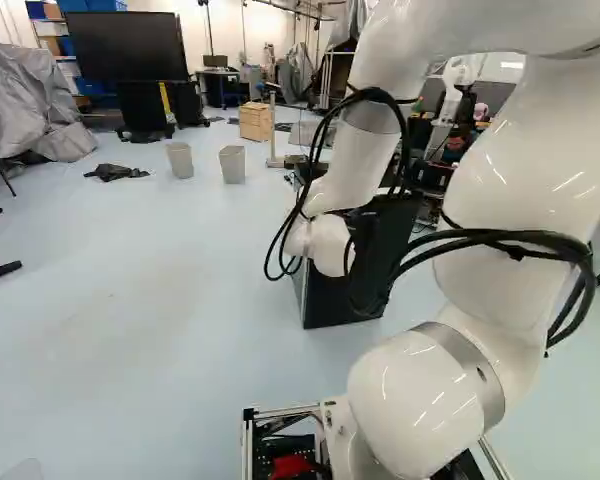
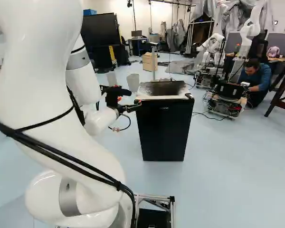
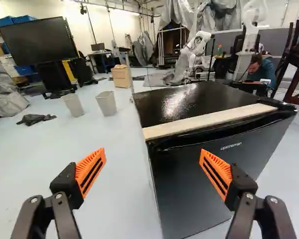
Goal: Grab a drink from the fridge
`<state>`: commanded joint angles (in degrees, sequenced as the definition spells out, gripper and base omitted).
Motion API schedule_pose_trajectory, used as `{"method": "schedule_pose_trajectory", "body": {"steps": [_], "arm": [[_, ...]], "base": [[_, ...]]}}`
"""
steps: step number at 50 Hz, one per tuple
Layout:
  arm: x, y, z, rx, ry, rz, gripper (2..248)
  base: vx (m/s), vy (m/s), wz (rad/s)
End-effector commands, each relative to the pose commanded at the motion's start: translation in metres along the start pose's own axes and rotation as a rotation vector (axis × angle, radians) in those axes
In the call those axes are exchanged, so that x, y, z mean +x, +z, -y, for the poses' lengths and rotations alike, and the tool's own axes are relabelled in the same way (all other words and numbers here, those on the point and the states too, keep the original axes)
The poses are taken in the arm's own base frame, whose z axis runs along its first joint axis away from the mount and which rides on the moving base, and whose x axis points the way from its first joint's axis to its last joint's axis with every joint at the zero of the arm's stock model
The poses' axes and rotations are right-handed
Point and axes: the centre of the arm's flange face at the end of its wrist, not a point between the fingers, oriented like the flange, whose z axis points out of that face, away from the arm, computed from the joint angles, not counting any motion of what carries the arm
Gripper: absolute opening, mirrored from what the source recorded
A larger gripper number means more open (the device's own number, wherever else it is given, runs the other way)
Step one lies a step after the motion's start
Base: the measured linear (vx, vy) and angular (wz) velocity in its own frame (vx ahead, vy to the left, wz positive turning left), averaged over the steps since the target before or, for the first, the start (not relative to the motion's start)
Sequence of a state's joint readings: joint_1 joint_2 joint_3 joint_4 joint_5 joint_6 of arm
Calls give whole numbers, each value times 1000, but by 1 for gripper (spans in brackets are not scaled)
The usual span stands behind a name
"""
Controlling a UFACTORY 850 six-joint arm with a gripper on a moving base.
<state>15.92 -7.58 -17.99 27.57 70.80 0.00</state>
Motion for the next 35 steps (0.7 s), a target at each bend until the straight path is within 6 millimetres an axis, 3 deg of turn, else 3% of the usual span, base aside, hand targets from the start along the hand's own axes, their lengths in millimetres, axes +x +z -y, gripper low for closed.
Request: {"method": "schedule_pose_trajectory", "body": {"steps": [35], "arm": [[-24,9,14,-94,-16,-69,247]], "base": [[0,0,0]]}}
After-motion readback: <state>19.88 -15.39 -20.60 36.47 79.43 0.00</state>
